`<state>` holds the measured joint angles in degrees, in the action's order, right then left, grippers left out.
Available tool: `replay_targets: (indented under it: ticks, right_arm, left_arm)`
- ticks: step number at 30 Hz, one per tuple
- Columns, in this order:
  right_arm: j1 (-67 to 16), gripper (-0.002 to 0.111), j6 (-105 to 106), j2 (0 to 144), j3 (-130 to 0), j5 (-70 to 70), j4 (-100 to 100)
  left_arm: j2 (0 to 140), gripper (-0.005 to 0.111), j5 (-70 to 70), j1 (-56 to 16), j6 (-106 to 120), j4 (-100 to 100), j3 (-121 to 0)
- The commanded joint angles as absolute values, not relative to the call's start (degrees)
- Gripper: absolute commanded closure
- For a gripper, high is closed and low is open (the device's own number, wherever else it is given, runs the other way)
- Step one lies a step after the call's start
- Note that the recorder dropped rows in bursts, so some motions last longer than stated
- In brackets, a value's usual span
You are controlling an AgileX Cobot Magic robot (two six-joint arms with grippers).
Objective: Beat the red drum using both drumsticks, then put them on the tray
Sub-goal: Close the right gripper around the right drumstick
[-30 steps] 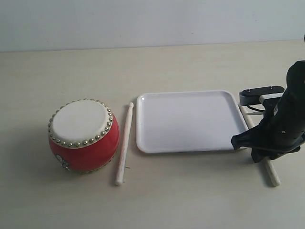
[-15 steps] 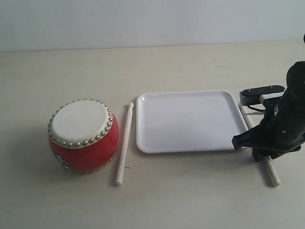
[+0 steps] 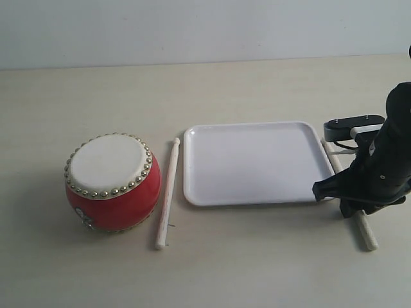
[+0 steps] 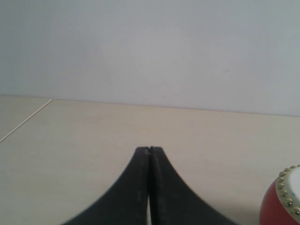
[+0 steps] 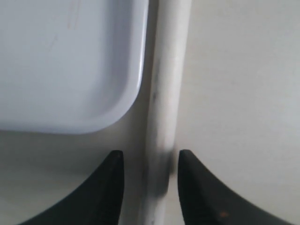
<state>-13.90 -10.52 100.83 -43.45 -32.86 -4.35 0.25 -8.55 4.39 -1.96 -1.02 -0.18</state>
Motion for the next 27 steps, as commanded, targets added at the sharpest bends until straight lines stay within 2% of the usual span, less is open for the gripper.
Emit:
replay_targets:
  ticks: [1, 27]
  right_arm:
    - [-14.0, 0.07, -11.0, 100.8, -43.7, -32.9, -4.3]
    - [-14.0, 0.07, -12.2, 100.8, -43.8, -31.3, -7.8]
  left_arm:
    - [0.0, 0.107, -8.5, 4.6, -2.0, -0.8, 0.0]
    - [0.0, 0.107, -8.5, 4.6, -2.0, -0.8, 0.0]
